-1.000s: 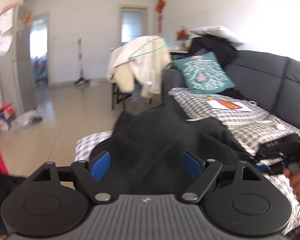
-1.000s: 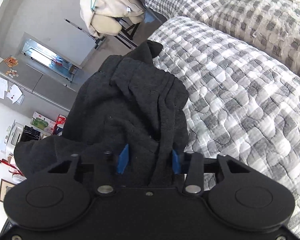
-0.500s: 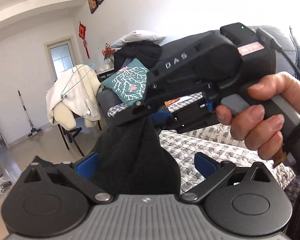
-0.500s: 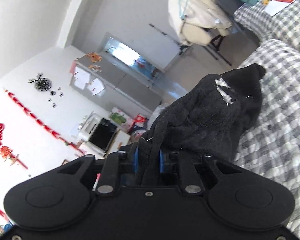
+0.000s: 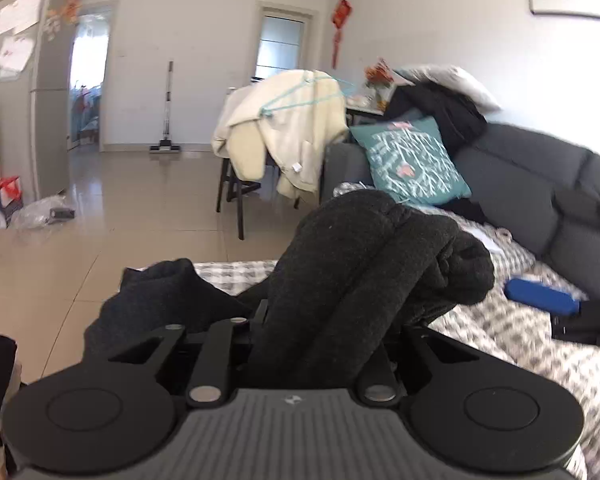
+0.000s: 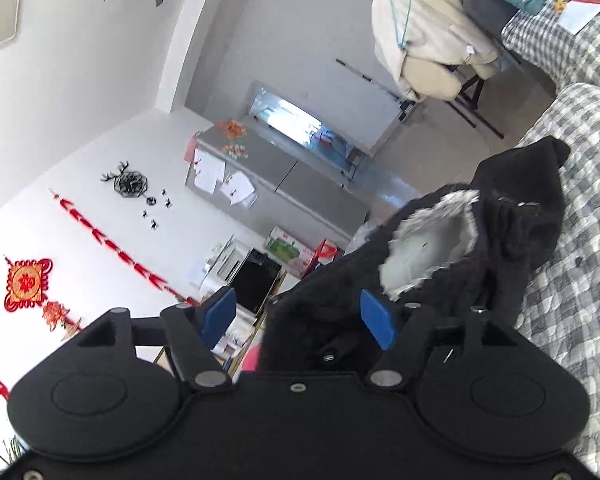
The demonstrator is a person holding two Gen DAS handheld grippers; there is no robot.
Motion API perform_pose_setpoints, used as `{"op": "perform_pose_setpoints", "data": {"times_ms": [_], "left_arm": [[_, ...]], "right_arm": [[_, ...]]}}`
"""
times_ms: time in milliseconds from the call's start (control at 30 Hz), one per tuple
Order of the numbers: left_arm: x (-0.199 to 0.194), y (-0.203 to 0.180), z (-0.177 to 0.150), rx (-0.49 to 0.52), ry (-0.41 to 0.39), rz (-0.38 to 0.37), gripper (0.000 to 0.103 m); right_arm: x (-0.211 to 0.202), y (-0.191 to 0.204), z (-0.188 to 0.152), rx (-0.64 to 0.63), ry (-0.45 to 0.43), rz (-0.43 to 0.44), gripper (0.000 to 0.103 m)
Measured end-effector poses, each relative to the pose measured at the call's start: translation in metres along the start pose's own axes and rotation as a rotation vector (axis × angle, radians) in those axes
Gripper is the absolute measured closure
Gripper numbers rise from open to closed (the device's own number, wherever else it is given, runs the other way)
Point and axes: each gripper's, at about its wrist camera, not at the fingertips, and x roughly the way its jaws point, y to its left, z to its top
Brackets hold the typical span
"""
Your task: Fold clothes
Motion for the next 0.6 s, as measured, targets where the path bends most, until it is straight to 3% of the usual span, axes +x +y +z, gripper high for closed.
{"op": "perform_pose_setpoints", "data": {"times_ms": [167, 267, 600], "left_arm": [[-0.009, 0.026, 0.017, -0.080, -0.062, 0.090, 0.083], [-0.008, 0.038, 0.022, -0.093, -0.077, 0.131, 0.083], [0.011, 0.078, 0.040, -0.171, -0.068, 0.237, 0.083]], "right_arm": [[0.017, -0.034, 0.003, -0.006, -0.020, -0.352, 0.030], [0.037, -0.052, -0.003, 0.002, 0.019, -0.459, 0.030], [0.079, -0.096, -0.022, 0.053, 0.059, -0.526, 0.030]]}}
